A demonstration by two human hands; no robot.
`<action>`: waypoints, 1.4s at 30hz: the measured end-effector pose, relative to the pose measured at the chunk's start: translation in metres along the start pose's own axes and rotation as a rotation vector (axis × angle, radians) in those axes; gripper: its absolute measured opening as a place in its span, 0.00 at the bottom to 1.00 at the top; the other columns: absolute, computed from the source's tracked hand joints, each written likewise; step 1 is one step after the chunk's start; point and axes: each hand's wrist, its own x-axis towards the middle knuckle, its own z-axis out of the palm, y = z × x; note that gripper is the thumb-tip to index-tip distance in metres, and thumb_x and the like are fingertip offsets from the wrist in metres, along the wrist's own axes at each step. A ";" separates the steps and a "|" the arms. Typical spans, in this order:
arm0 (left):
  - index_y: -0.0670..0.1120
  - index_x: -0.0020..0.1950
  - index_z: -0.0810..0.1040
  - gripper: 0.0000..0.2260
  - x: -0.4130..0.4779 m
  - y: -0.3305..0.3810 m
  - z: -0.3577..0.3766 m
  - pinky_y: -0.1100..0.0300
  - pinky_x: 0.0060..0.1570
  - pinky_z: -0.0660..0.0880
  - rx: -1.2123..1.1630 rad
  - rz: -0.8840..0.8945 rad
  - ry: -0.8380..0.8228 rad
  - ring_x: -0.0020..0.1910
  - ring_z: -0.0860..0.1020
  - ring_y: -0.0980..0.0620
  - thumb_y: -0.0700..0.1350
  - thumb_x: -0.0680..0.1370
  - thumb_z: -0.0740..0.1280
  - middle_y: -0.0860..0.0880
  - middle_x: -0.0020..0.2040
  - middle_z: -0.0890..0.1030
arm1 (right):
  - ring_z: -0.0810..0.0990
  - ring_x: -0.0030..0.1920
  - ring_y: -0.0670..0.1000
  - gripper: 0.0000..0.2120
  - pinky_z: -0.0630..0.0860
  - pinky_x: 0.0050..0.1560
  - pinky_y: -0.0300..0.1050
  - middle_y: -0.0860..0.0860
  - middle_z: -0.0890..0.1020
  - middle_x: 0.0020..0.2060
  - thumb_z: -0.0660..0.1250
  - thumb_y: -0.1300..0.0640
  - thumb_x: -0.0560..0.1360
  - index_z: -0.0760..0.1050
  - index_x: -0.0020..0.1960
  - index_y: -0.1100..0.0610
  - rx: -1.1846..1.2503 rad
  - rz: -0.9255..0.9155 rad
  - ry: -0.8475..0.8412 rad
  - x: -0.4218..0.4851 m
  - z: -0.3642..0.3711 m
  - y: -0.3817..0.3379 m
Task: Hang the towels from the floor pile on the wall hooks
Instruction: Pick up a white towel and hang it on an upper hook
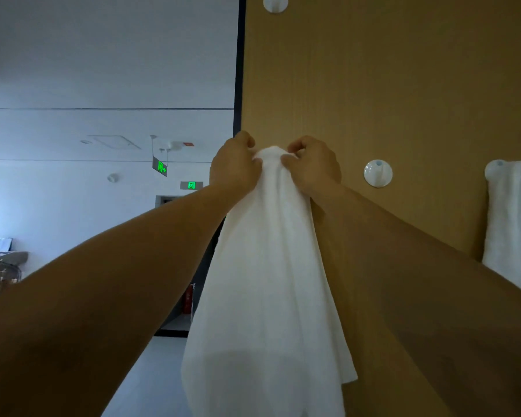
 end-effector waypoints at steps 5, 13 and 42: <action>0.49 0.63 0.73 0.12 -0.029 -0.011 0.008 0.61 0.47 0.66 0.176 0.200 -0.011 0.53 0.74 0.48 0.46 0.80 0.59 0.45 0.58 0.73 | 0.79 0.48 0.48 0.15 0.72 0.45 0.42 0.47 0.81 0.54 0.59 0.46 0.79 0.72 0.64 0.45 -0.084 -0.138 -0.028 -0.024 0.014 0.017; 0.50 0.72 0.64 0.22 -0.039 -0.018 0.004 0.53 0.61 0.71 -0.093 0.082 -0.171 0.60 0.74 0.47 0.51 0.79 0.61 0.45 0.64 0.74 | 0.79 0.53 0.49 0.18 0.71 0.50 0.43 0.47 0.81 0.57 0.51 0.44 0.82 0.71 0.67 0.46 -0.036 -0.153 -0.060 -0.035 0.014 0.027; 0.44 0.52 0.70 0.06 -0.051 -0.009 0.007 0.62 0.36 0.65 0.075 0.040 -0.241 0.45 0.73 0.48 0.45 0.79 0.58 0.48 0.44 0.74 | 0.75 0.34 0.48 0.11 0.70 0.32 0.42 0.48 0.79 0.37 0.58 0.52 0.77 0.76 0.41 0.52 -0.218 -0.110 -0.183 -0.049 0.006 0.027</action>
